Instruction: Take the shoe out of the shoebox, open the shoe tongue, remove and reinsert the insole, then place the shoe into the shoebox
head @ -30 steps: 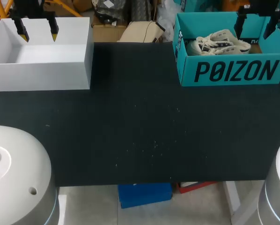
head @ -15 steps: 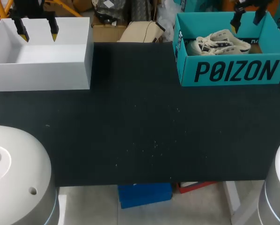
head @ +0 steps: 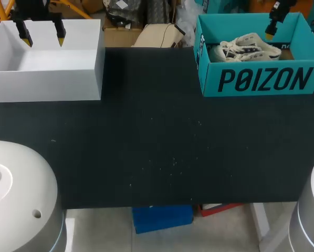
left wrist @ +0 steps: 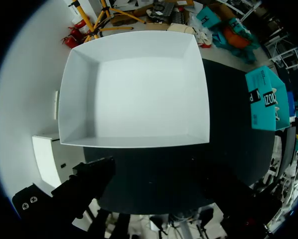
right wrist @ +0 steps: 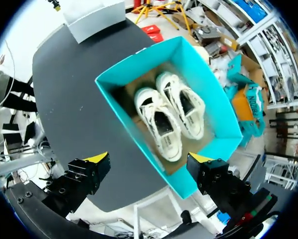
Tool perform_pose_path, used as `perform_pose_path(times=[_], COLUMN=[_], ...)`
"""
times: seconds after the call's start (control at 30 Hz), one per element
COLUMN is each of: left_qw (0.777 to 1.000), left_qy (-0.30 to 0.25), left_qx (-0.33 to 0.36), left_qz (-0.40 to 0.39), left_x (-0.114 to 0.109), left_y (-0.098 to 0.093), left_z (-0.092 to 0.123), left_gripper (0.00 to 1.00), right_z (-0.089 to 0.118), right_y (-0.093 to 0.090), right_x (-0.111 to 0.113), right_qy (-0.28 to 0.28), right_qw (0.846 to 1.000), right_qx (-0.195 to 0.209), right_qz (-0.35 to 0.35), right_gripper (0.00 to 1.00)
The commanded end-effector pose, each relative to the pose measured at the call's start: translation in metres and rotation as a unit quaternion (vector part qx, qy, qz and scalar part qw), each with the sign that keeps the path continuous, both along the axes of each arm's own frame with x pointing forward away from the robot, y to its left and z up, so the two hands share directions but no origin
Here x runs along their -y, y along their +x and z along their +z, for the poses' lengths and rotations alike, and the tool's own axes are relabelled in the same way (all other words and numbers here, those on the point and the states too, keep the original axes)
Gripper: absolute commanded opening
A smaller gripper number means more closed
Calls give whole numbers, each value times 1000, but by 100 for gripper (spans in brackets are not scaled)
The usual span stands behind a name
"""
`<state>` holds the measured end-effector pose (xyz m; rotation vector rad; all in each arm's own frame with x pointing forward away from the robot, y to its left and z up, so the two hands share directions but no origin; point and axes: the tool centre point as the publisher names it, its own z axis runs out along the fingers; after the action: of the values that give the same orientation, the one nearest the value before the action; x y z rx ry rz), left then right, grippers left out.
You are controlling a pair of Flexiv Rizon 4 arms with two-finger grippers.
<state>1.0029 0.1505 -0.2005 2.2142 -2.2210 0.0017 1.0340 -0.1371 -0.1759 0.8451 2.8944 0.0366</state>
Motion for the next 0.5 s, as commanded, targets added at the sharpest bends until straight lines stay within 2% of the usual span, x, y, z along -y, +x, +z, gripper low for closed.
perform_pose_path(times=[0.03, 0.2, 0.23, 0.3, 0.5], left_qw=[1000, 1000, 1000, 1000, 1000], left_qy=[1, 1, 1, 1, 1], left_qx=[-1, -1, -1, -1, -1], left_qz=[1, 1, 1, 1, 1], left_x=[0, 0, 0, 0, 0], left_y=[-1, -1, -1, -1, -1], left_z=[1, 1, 1, 1, 1], left_gripper=[100, 100, 100, 100, 100], right_z=[0, 0, -5, -12, -27], right_y=[-2, -2, -1, 6, 32], right_x=[3, 3, 3, 2, 0], right_qy=[-14, -14, -21, -4, -12], right_qw=[982, 982, 981, 983, 981], right_qx=[14, 14, 2, -17, -40], right_qz=[186, 186, 193, 183, 190], right_gripper=[100, 100, 100, 100, 98])
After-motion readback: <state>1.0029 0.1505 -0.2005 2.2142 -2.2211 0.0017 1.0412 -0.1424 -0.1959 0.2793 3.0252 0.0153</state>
